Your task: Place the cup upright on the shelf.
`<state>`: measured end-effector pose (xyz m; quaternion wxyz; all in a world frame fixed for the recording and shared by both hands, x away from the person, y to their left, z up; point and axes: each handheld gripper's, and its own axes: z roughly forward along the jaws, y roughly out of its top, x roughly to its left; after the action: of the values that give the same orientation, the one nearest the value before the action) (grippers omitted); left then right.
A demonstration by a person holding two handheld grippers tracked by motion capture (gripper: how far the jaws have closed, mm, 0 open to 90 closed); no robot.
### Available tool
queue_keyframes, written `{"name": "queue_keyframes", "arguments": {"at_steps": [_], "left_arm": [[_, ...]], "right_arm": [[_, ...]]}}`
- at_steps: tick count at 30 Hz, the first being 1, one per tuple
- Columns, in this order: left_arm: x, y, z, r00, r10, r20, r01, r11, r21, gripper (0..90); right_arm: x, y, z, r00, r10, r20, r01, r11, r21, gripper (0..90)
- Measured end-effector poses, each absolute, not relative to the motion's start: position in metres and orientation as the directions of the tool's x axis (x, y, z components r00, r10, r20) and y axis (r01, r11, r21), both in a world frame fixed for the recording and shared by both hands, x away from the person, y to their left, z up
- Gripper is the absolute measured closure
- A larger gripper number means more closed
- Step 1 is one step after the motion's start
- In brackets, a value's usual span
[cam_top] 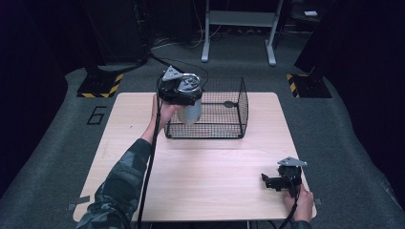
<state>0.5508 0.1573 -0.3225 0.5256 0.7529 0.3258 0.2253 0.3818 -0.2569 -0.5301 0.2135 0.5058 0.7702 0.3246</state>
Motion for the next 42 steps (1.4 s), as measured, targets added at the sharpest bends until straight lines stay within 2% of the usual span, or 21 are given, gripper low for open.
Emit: {"name": "queue_keyframes", "arguments": {"at_steps": [24,42], "left_arm": [[0.590,0.127,-0.346,0.609,0.793,-0.014,0.295,-0.210,0.932,3.8],[0.610,0.110,-0.379,0.579,0.813,-0.049,0.381,-0.217,0.899,3.7]], "right_arm": [[0.382,-0.257,-0.530,-0.397,0.918,0.003,0.642,0.275,0.716,0.0],[0.382,-0.257,-0.530,-0.394,0.919,0.003,0.641,0.272,0.718,0.0]]}}
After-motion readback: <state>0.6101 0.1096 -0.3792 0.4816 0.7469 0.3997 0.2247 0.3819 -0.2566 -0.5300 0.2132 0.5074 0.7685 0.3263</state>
